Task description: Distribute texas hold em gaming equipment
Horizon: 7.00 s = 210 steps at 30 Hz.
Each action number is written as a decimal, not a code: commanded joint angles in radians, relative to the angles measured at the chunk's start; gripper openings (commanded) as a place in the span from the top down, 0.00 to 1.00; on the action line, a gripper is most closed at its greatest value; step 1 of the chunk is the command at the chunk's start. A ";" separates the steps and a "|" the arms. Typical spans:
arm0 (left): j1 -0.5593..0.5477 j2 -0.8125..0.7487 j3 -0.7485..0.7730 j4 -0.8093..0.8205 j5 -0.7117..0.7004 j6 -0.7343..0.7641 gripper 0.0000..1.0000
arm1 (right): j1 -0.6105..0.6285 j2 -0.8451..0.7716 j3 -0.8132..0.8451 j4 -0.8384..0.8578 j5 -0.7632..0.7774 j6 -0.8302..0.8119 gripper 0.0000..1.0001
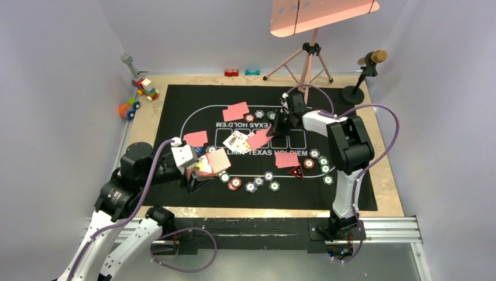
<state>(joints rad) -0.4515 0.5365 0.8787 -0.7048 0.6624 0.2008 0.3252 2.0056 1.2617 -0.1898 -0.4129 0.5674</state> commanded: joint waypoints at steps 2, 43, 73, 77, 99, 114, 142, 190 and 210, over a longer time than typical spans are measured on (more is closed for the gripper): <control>0.009 0.000 0.026 0.063 0.024 -0.010 0.97 | 0.003 -0.045 0.022 -0.079 0.168 -0.022 1.00; 0.009 0.006 0.031 0.057 0.027 -0.006 0.97 | 0.032 -0.049 0.113 -0.229 0.184 -0.098 0.47; 0.010 0.045 0.040 0.052 0.025 0.021 0.97 | 0.527 -0.570 0.268 -0.565 0.319 -0.144 0.51; 0.010 0.047 0.039 0.053 0.019 0.022 0.97 | 0.601 -0.525 0.342 -0.602 0.344 -0.140 0.51; 0.008 0.045 0.043 0.054 0.022 0.023 0.97 | 0.787 -0.377 0.524 -0.714 0.415 -0.123 0.49; 0.009 0.047 0.054 0.044 0.043 0.022 0.97 | 0.738 -0.435 0.535 -0.799 0.484 -0.162 0.52; 0.009 0.061 0.069 0.055 0.046 0.026 0.97 | 0.536 -0.592 0.077 0.008 -0.330 0.190 0.06; 0.036 0.260 0.326 -0.101 -0.281 -0.156 0.00 | 0.490 -0.594 -0.157 0.273 -0.239 0.384 1.00; 0.491 0.376 0.351 -0.123 -0.345 -0.208 0.00 | 0.488 -0.584 -0.314 0.196 -0.165 0.243 1.00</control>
<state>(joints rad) 0.0120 0.9577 1.2964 -0.8757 0.3202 0.0349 0.7937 1.3899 0.9237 -0.0303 -0.5922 0.8696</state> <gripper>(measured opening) 0.994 0.194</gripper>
